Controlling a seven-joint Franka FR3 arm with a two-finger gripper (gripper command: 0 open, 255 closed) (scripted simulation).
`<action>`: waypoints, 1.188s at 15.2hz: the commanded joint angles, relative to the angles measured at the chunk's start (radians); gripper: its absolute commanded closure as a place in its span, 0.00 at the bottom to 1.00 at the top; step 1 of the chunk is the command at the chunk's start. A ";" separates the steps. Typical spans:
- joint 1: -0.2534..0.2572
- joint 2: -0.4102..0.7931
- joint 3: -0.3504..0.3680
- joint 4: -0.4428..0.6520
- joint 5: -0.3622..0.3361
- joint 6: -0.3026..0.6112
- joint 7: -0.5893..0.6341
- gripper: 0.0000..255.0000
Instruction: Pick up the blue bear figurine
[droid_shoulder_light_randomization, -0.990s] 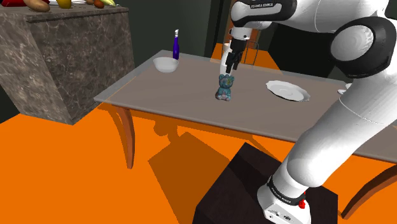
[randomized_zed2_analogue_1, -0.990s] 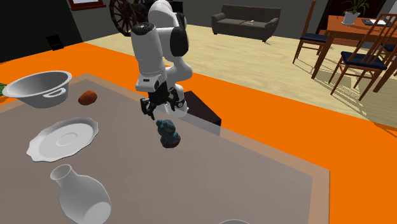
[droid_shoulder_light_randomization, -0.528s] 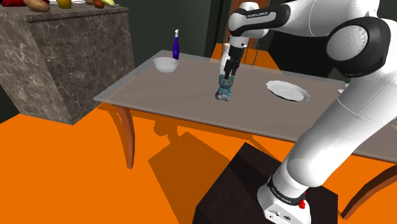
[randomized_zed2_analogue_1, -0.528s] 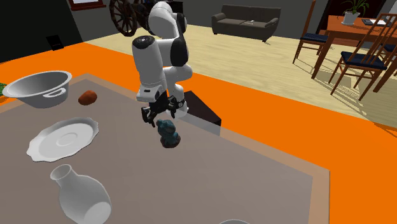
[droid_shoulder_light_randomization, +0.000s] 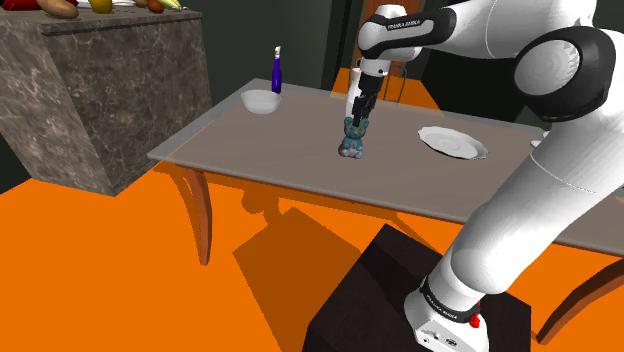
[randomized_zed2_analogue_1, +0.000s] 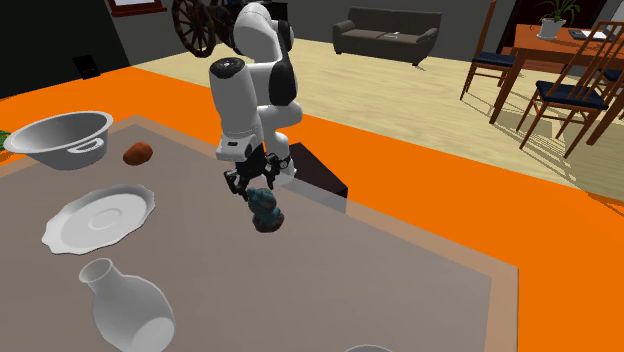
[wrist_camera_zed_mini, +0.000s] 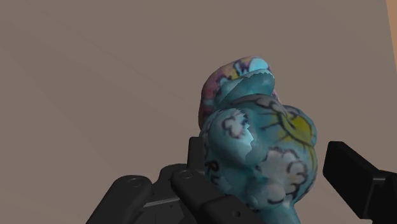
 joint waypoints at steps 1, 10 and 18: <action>0.000 0.001 0.000 -0.001 0.000 0.000 0.000 1.00; 0.000 0.001 0.000 0.092 0.000 -0.093 0.001 1.00; 0.000 0.012 -0.001 0.212 0.004 -0.203 0.002 1.00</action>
